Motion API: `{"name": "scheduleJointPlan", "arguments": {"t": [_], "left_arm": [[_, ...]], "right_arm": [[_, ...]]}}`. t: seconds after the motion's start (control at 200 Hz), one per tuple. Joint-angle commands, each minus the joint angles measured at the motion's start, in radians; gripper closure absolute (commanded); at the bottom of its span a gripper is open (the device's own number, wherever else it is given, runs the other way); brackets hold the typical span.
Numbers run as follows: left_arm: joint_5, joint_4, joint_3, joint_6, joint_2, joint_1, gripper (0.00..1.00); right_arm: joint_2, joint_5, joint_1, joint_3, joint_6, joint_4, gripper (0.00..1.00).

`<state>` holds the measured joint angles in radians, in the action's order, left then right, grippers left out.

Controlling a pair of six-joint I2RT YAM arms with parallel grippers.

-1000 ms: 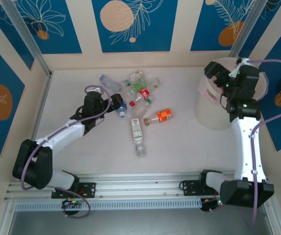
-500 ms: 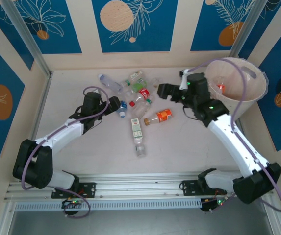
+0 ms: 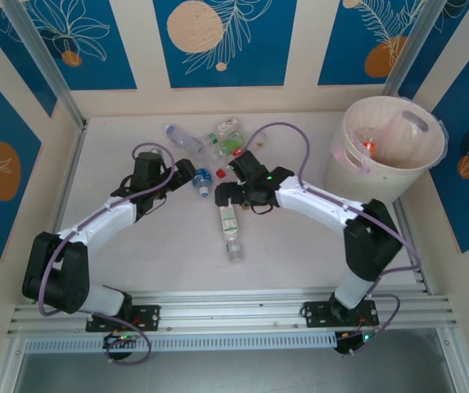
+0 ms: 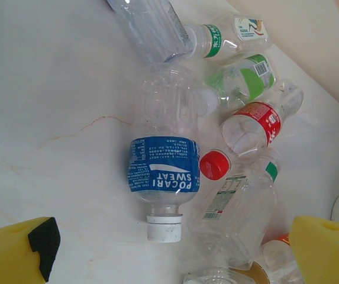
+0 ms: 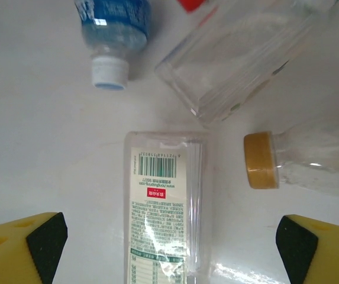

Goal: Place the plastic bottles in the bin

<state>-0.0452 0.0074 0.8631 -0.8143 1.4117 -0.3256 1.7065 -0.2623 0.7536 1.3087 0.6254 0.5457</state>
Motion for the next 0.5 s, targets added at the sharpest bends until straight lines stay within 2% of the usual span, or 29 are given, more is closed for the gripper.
{"name": "scheduleJointPlan", "arguments": {"t": [0.0,0.27,0.495], "left_arm": [[-0.022,0.013,-0.002,-0.020,0.010,0.017,0.00],[-0.041,0.016,0.010,-0.028,0.038,0.019,0.00],[-0.025,-0.001,0.013,-0.029,0.042,0.023,0.00]], "right_arm": [[0.072,-0.017,0.027,0.081,-0.013,0.076,0.09],[0.246,-0.091,0.057,0.213,-0.077,0.141,0.15],[0.363,-0.119,0.073,0.283,-0.089,0.171,0.16]]}}
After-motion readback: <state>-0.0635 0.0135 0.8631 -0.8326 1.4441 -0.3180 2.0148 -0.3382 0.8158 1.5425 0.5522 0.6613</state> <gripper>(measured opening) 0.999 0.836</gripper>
